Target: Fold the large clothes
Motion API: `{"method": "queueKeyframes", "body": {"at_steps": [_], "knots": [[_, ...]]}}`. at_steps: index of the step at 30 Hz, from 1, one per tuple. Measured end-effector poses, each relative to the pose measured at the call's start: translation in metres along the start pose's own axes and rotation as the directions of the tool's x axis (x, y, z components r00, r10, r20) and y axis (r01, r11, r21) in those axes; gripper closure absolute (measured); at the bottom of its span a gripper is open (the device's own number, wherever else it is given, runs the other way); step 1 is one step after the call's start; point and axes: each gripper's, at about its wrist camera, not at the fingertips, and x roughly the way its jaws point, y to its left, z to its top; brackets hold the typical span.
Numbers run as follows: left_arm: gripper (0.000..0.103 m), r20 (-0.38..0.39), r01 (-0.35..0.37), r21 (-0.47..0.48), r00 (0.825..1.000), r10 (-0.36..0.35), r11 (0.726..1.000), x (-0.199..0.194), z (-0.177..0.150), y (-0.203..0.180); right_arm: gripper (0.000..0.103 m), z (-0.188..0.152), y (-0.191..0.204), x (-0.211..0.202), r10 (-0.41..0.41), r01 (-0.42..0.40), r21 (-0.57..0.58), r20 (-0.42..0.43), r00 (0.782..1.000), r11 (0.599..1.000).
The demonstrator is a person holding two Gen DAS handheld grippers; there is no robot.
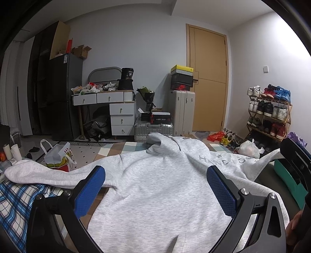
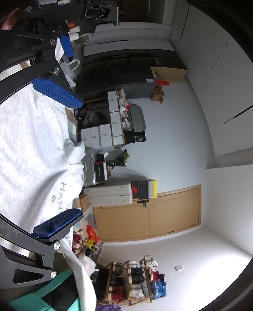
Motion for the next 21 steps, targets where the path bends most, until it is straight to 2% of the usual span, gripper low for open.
{"method": "queueKeyframes", "body": {"at_steps": [21], "knots": [[0.001, 0.01, -0.004, 0.006, 1.0, 0.004, 1.0, -0.0007, -0.0007, -0.0028, 0.0, -0.0002, 0.0002, -0.0002, -0.002, 0.002, 0.0, -0.001, 1.0, 1.0]]}}
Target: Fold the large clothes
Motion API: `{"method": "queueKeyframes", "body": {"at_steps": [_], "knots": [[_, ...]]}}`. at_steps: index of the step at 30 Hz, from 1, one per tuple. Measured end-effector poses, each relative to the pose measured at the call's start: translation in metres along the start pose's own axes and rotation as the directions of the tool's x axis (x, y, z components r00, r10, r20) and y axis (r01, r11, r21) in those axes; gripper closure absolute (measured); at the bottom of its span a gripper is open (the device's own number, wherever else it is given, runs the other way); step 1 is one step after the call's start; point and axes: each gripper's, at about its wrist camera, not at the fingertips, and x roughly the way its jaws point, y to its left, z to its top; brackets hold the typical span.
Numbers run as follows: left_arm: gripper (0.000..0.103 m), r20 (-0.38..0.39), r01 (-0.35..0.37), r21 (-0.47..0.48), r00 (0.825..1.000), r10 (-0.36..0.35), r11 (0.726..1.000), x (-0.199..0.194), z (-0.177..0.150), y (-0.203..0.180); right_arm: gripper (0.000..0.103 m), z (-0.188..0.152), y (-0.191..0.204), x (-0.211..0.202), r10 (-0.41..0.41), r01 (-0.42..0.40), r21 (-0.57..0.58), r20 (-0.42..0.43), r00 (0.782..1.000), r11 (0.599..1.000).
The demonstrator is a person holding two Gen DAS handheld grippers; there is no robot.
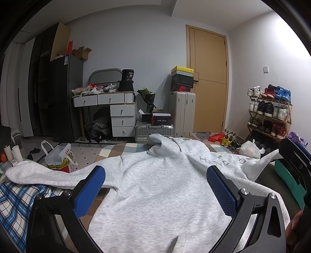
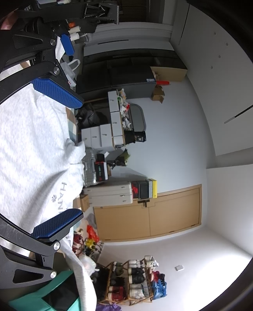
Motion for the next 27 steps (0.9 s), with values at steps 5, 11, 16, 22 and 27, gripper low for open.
{"method": "queueKeyframes", "body": {"at_steps": [5, 11, 16, 22, 27], "knots": [[0.001, 0.0, 0.0, -0.001, 1.0, 0.0, 1.0, 0.0, 0.0, 0.0, 0.0, 0.0, -0.001, 0.0, -0.002, 0.002, 0.002, 0.0, 1.0, 1.0], [0.001, -0.001, 0.001, 0.0, 1.0, -0.001, 1.0, 0.0, 0.0, 0.001, 0.0, 0.0, -0.001, 0.0, -0.006, 0.006, 0.004, -0.007, 1.0, 1.0], [0.001, -0.005, 0.003, 0.003, 1.0, -0.003, 1.0, 0.001, -0.002, 0.002, 0.0, -0.001, -0.001, 0.002, 0.0, 0.0, 0.002, -0.016, 1.0, 1.0], [0.001, -0.009, 0.002, 0.006, 1.0, -0.002, 1.0, 0.001, -0.004, 0.003, 0.0, -0.003, 0.0, 0.005, -0.024, 0.024, -0.008, -0.024, 0.999, 1.0], [0.001, -0.03, 0.01, 0.002, 0.999, -0.01, 1.0, 0.004, -0.006, 0.002, 0.0, 0.002, -0.02, 0.014, -0.084, 0.086, 0.03, -0.073, 0.994, 0.996]]}}
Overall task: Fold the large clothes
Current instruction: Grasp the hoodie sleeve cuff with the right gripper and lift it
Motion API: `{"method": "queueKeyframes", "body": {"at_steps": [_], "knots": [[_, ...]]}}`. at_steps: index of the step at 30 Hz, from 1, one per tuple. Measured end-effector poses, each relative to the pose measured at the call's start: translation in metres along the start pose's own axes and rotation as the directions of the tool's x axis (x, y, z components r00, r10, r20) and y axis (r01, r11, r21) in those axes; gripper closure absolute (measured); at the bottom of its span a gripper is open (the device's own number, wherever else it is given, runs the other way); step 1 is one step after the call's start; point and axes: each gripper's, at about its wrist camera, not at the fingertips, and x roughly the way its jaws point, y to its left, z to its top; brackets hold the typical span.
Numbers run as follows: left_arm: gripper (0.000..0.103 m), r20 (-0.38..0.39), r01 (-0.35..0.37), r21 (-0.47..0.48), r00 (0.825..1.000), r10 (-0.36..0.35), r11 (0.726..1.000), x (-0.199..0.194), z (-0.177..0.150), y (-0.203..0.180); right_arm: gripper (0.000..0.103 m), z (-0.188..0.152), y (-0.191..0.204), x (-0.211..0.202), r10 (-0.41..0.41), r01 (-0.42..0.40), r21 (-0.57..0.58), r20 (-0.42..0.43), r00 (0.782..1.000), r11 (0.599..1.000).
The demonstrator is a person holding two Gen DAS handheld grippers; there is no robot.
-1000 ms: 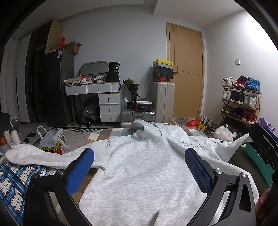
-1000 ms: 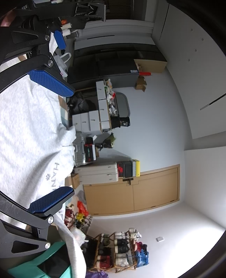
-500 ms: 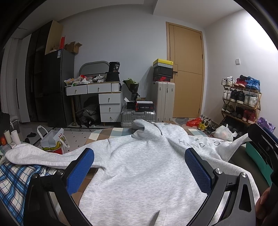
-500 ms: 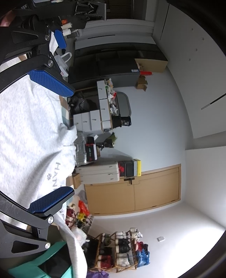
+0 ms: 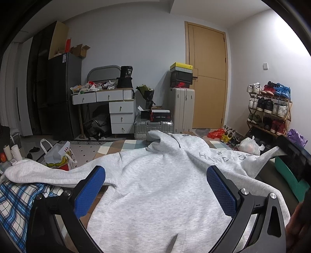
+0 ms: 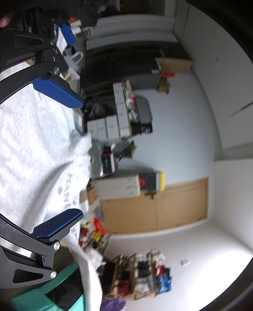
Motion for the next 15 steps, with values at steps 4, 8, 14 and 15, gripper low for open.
{"method": "queueKeyframes", "body": {"at_steps": [4, 8, 14, 15], "knots": [[0.001, -0.042, 0.021, 0.011, 0.999, -0.02, 1.0, 0.003, -0.003, -0.004, 0.0, 0.02, -0.055, 0.0, -0.071, 0.074, 0.04, -0.078, 0.994, 0.996], [0.001, -0.07, 0.051, 0.03, 0.996, -0.048, 0.998, 0.004, -0.005, -0.011, 0.0, 0.042, -0.124, -0.016, -0.187, 0.198, 0.066, -0.14, 0.972, 0.978], [0.001, -0.09, 0.072, 0.06, 0.994, -0.067, 0.996, 0.003, -0.005, -0.022, 0.0, 0.052, -0.261, -0.048, -0.344, 0.416, 0.25, -0.287, 0.894, 0.874], [0.001, -0.095, 0.076, 0.067, 0.993, -0.069, 0.995, 0.004, -0.006, -0.024, 0.0, 0.05, -0.276, -0.049, -0.35, 0.441, 0.294, -0.313, 0.883, 0.848]]}}
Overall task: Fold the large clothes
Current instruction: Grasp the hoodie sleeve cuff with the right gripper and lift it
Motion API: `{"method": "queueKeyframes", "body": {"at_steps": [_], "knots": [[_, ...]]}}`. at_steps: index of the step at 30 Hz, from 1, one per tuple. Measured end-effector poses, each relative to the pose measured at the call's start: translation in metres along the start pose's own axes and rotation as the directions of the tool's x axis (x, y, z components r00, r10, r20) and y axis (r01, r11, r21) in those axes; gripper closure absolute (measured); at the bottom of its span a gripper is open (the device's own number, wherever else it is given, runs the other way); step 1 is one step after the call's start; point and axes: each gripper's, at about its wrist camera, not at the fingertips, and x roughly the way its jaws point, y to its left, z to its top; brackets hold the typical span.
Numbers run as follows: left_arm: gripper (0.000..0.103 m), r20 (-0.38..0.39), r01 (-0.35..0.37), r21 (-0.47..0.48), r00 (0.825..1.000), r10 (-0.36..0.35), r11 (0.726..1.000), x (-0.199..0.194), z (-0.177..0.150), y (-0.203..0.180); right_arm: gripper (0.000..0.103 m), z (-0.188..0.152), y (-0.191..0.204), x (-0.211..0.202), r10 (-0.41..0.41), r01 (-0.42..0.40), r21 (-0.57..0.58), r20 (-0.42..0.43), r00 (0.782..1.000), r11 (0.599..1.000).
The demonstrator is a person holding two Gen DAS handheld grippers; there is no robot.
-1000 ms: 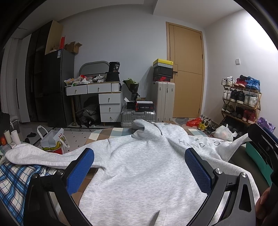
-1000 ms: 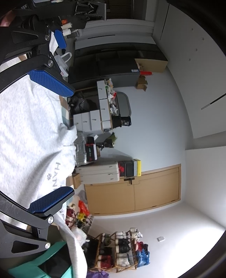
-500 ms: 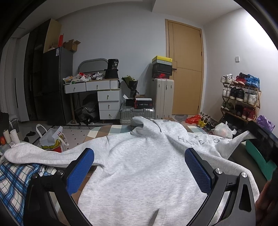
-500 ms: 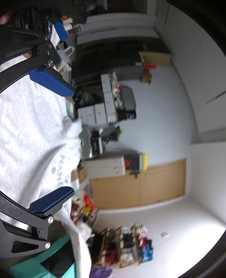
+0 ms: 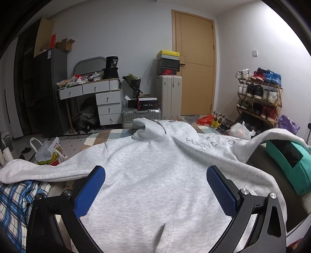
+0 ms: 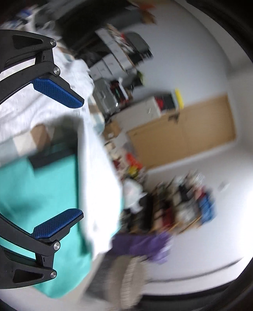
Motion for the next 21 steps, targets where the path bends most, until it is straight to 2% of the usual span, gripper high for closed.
{"method": "queueKeyframes", "body": {"at_steps": [2, 5, 7, 11, 13, 15, 16, 19, 21], "knots": [[0.001, -0.008, -0.001, 0.013, 1.0, 0.001, 1.0, 0.002, 0.0, -0.003, 0.0, 0.011, -0.04, 0.01, 0.001, 0.004, 0.139, -0.033, 0.999, 0.99], [0.001, -0.017, -0.009, 0.028, 1.0, 0.009, 1.0, 0.005, 0.0, -0.007, 0.0, 0.024, -0.078, 0.033, 0.035, -0.009, 0.264, -0.096, 0.995, 0.965], [0.001, -0.024, -0.017, 0.035, 1.0, 0.018, 0.999, 0.008, -0.001, -0.009, 0.011, 0.031, -0.096, 0.052, 0.025, 0.029, 0.331, -0.159, 0.987, 0.943], [0.001, -0.043, -0.027, 0.044, 0.999, 0.029, 0.999, 0.012, -0.002, -0.012, 0.023, 0.025, -0.13, 0.087, 0.105, 0.038, 0.52, -0.244, 0.964, 0.853], [0.001, -0.049, -0.032, 0.051, 0.998, 0.034, 0.998, 0.015, -0.004, -0.014, 0.037, 0.03, -0.137, 0.092, 0.073, 0.061, 0.518, -0.234, 0.97, 0.853], [0.001, -0.057, -0.036, 0.058, 0.998, 0.039, 0.998, 0.016, -0.006, -0.017, 0.075, 0.039, -0.13, 0.095, 0.005, 0.102, 0.442, -0.233, 0.972, 0.891], [0.001, -0.062, -0.037, 0.063, 0.997, 0.041, 0.997, 0.017, -0.006, -0.017, 0.084, 0.043, -0.129, 0.097, -0.015, 0.115, 0.415, -0.235, 0.972, 0.902], [0.001, -0.061, -0.049, 0.078, 0.997, 0.054, 0.996, 0.016, -0.007, -0.019, 0.087, 0.062, -0.12, 0.098, -0.071, 0.134, 0.325, -0.199, 0.977, 0.936], [0.001, -0.055, -0.06, 0.082, 0.996, 0.065, 0.995, 0.017, -0.008, -0.019, 0.088, 0.083, -0.101, 0.092, -0.14, 0.171, 0.225, -0.148, 0.979, 0.959]]}}
